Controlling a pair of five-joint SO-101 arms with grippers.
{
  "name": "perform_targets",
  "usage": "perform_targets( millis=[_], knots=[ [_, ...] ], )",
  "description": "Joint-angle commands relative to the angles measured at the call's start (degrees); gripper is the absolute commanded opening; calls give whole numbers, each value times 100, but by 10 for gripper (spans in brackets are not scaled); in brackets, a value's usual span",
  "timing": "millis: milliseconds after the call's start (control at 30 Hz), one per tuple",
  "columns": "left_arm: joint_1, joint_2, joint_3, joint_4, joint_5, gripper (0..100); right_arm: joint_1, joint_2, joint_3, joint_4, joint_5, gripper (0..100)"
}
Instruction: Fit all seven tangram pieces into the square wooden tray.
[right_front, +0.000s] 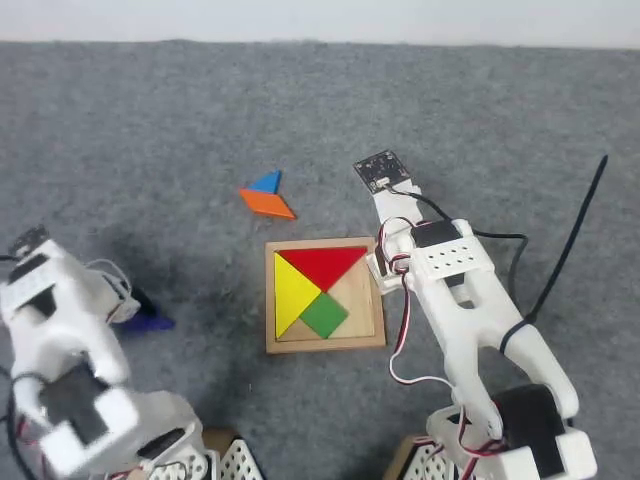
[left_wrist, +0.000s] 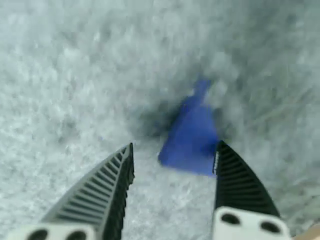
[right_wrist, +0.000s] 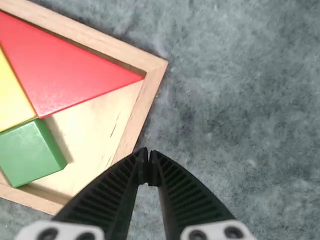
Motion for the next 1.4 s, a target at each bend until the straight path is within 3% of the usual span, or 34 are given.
perform_targets(
  millis=[0,333,667,1000,1133,1267,1367],
  knots=[
    [237,290,-154,-141,396,246,84,-347,-35,-57,53,9],
    [264,308,-22,-237,290,237,84,-365,-35,-57,53,9],
    [299,299,-207,-158,9,10,84,-374,-35,-48,53,9],
    [870,281,-251,-26,-158,10,84,-391,-35,-48,53,9],
    [1081,-501,-242,378,-466,9,84,-391,-35,-40,53,9],
    [1811,-2207,-13,747,-510,9,101,-391,-35,-40,62,9],
    [3305,-3288,330,774,-545,9,330,-400,-132,119,35,9]
  ],
)
